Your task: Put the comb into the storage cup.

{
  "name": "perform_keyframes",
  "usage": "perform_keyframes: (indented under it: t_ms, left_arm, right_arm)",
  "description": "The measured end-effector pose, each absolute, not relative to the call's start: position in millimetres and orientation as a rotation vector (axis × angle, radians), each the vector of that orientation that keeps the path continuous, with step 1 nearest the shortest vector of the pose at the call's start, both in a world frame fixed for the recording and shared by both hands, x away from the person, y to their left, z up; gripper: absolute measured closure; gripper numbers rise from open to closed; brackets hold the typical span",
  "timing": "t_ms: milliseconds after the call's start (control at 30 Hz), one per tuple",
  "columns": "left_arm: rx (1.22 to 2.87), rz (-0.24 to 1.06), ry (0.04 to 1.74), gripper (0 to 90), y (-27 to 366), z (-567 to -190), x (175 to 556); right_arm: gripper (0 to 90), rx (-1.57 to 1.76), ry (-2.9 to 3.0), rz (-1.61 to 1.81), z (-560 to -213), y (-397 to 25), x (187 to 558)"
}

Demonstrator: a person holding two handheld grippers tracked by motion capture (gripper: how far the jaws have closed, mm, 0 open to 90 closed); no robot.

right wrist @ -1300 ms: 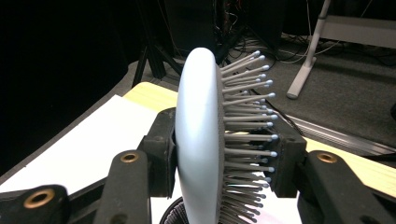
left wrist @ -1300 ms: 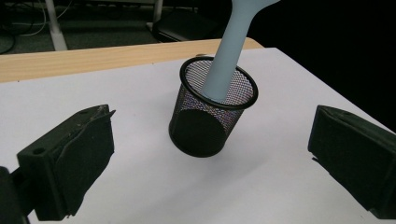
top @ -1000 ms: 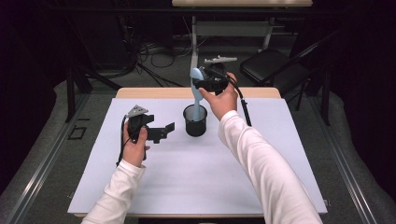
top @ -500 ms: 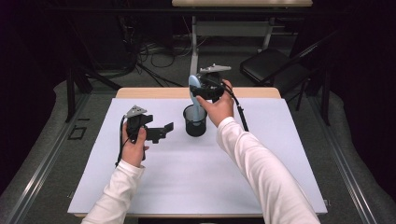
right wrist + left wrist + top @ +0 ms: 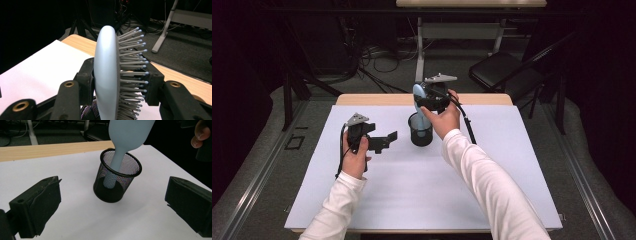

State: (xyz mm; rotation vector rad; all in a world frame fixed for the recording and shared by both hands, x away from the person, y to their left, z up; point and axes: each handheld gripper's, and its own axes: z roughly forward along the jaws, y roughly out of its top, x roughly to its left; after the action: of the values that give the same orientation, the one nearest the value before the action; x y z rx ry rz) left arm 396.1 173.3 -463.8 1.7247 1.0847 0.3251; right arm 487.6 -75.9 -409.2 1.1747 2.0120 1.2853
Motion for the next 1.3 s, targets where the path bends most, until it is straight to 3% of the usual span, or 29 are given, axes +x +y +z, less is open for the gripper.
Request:
perform_keyframes:
  t_ms: [1300]
  left_arm:
    - [1.737,0.325,1.090,0.4,171.7,-467.4,397.5]
  right_arm:
    - [45.8,1.178,2.037,1.281,-415.2,-73.8,485.9]
